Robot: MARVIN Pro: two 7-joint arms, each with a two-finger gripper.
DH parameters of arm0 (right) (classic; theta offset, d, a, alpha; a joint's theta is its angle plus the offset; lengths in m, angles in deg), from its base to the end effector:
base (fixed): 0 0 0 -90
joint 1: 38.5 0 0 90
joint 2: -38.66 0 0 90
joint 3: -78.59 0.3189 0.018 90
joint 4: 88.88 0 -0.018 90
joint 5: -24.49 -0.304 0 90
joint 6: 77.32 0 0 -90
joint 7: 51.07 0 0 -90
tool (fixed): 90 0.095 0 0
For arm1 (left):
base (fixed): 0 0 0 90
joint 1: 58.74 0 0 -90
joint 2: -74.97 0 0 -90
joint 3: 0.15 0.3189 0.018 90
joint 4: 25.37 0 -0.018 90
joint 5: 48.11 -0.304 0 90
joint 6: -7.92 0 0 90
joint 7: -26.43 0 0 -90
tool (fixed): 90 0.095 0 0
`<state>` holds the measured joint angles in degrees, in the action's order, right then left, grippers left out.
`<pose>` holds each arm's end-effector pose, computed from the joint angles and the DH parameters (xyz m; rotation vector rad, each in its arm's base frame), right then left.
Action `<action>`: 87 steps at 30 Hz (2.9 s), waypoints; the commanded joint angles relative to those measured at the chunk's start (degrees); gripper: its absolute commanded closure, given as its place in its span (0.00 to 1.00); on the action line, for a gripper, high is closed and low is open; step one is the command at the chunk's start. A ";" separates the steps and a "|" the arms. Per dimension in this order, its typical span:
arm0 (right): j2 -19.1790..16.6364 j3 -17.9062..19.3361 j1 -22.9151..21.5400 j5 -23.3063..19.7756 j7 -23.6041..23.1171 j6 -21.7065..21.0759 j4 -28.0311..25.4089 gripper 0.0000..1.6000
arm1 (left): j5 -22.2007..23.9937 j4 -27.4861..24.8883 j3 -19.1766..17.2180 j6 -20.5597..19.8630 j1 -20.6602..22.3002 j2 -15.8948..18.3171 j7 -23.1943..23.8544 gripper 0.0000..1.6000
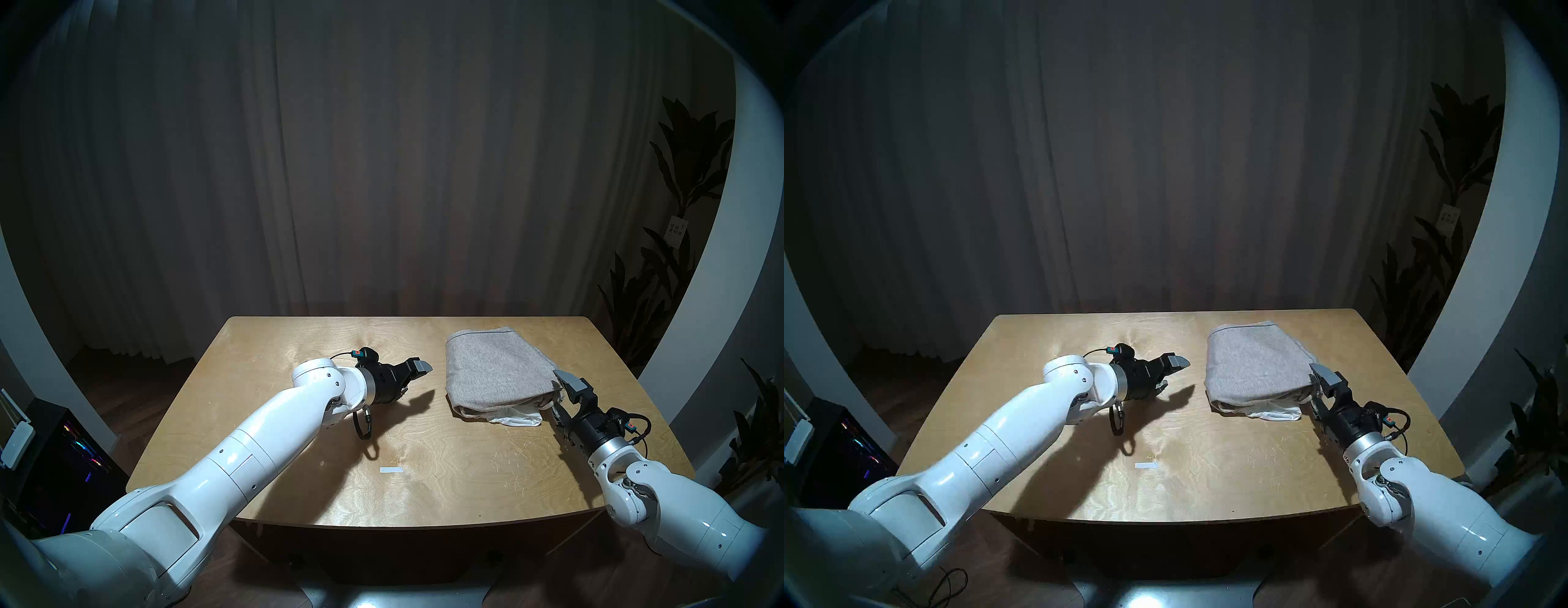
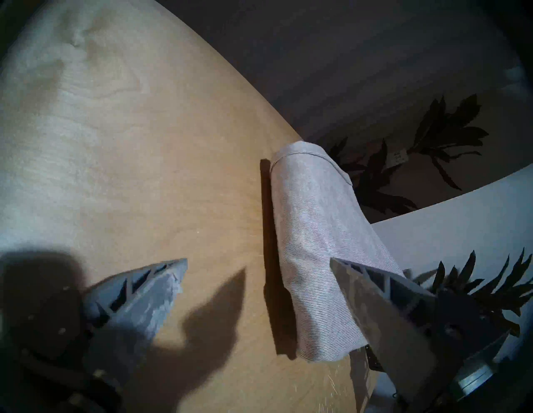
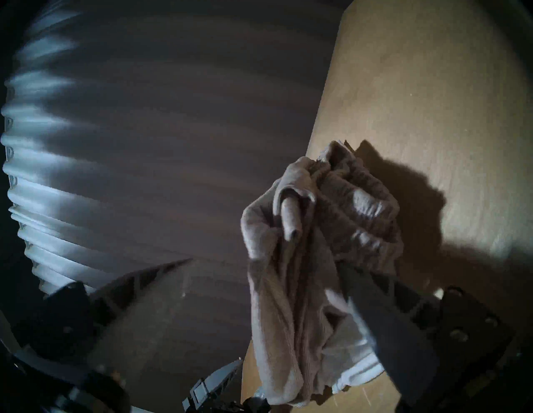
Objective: Fold pants twice and stack them
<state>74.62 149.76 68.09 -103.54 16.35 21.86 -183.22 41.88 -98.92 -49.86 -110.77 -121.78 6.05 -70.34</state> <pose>0.3086 -0.1739 -0.3522 -1.5040 0.9816 -1.1772 0.4716 -0.0977 -0.3512 2.1023 0.2042 0.7266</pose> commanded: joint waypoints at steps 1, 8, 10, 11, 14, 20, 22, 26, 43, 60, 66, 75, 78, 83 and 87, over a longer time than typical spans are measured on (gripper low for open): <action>-5.32 1.99 3.60 -0.10 0.96 -0.20 -4.57 0.00 | 0.44 -4.51 -2.07 1.71 -0.29 1.51 0.44 0.00; -9.63 7.53 9.84 0.06 -1.84 1.52 -7.29 0.00 | -0.14 -8.12 -3.81 3.97 -1.39 3.99 1.65 0.00; -10.94 9.31 11.44 -0.13 -2.37 2.24 -7.68 0.00 | -0.09 -9.18 -4.38 4.43 -1.68 4.68 2.00 0.00; -11.59 10.02 12.04 -0.05 -2.66 2.30 -7.88 0.00 | -0.05 -9.52 -4.54 4.45 -1.73 5.01 2.08 0.00; -13.34 12.08 12.99 0.51 -3.53 3.09 -7.99 0.00 | -0.58 -10.80 -5.00 4.76 -1.88 6.10 2.15 0.00; -15.05 18.13 12.62 2.09 -5.62 6.57 -6.73 0.00 | -2.97 -13.13 -5.87 6.22 -1.80 8.44 1.80 0.00; -15.87 20.15 12.09 3.24 -6.56 7.76 -6.48 0.00 | -4.29 -13.79 -6.22 7.14 -1.81 9.40 1.28 0.00; -16.83 22.02 10.90 4.87 -7.61 9.38 -6.27 0.00 | -6.65 -14.07 -6.48 8.54 -1.80 10.82 0.23 0.00; -20.54 26.55 10.51 15.60 -9.71 13.76 -3.14 0.00 | -23.48 -13.20 -4.71 17.42 -2.95 15.72 -10.60 0.00; -25.33 23.80 8.64 25.59 -8.32 14.76 -0.06 0.00 | -41.11 -14.41 0.23 25.90 -3.06 17.95 -22.28 0.00; -26.85 22.16 6.97 28.65 -5.90 14.87 0.50 0.00 | -45.42 -13.36 0.59 29.13 -2.76 19.32 -24.32 0.00; -27.20 20.05 4.85 30.93 -0.16 14.67 1.16 0.00 | -49.05 -12.50 0.46 31.98 -2.86 20.31 -26.37 0.00; -26.75 19.32 4.31 31.09 1.99 14.58 1.69 0.00 | -49.99 -12.18 0.72 32.64 -2.98 20.45 -26.85 0.00; -26.34 18.27 2.95 31.52 5.69 14.41 2.21 0.00 | -51.41 -11.64 1.05 33.87 -3.09 20.51 -27.51 0.00; -26.23 17.33 1.86 32.15 8.24 14.24 2.66 0.00 | -52.25 -11.17 1.26 34.89 -3.16 20.50 -27.82 0.00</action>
<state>48.54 167.29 72.92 -71.85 21.18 36.00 -180.77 -8.19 -110.45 -48.38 -78.25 -125.86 26.39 -97.76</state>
